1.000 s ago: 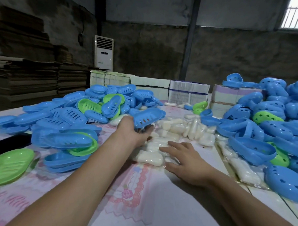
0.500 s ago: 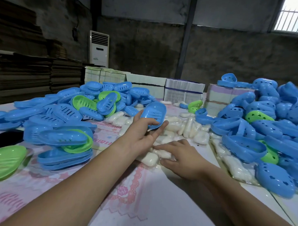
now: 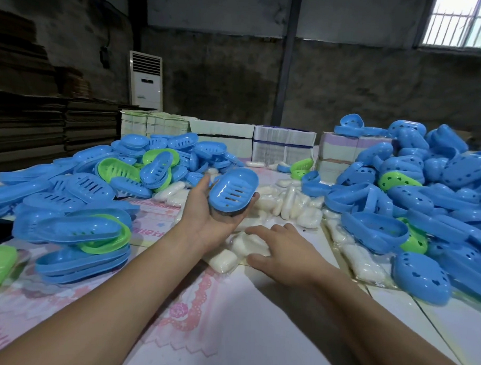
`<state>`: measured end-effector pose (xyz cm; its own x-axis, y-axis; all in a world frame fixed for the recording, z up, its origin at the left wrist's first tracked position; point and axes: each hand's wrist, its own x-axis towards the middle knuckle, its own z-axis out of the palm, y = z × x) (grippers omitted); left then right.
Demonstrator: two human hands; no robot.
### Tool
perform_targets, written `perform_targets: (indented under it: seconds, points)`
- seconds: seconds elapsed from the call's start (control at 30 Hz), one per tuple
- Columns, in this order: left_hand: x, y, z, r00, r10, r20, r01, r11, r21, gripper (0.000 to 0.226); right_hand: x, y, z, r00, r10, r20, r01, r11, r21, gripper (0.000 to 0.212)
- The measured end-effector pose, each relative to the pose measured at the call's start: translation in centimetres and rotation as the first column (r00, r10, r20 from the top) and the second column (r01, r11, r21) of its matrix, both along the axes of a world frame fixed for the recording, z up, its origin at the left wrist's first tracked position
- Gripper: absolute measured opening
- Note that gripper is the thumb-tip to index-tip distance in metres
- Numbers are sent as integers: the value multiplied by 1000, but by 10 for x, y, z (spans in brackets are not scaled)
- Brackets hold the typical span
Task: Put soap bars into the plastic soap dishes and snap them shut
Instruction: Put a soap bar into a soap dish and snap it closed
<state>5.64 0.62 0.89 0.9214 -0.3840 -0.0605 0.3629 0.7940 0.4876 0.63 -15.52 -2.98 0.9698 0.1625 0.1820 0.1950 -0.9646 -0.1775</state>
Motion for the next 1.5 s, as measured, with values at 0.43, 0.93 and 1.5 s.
perform_targets:
  seconds: [0.43,0.93,1.5]
  points:
    - [-6,-14,-9,990,-94,105,88,994,67,24,-7,-7,16,969,-150,198,-64,620,782,45]
    - [-19,-37,-33,934,-223,280,159,959,233,85,-12,1,17,963,-213,163,-5,593,806,32]
    - [-13,-27,-21,990,-66,127,48,990,136,58,1,-62,24,810,-467,355,376,878,295,44]
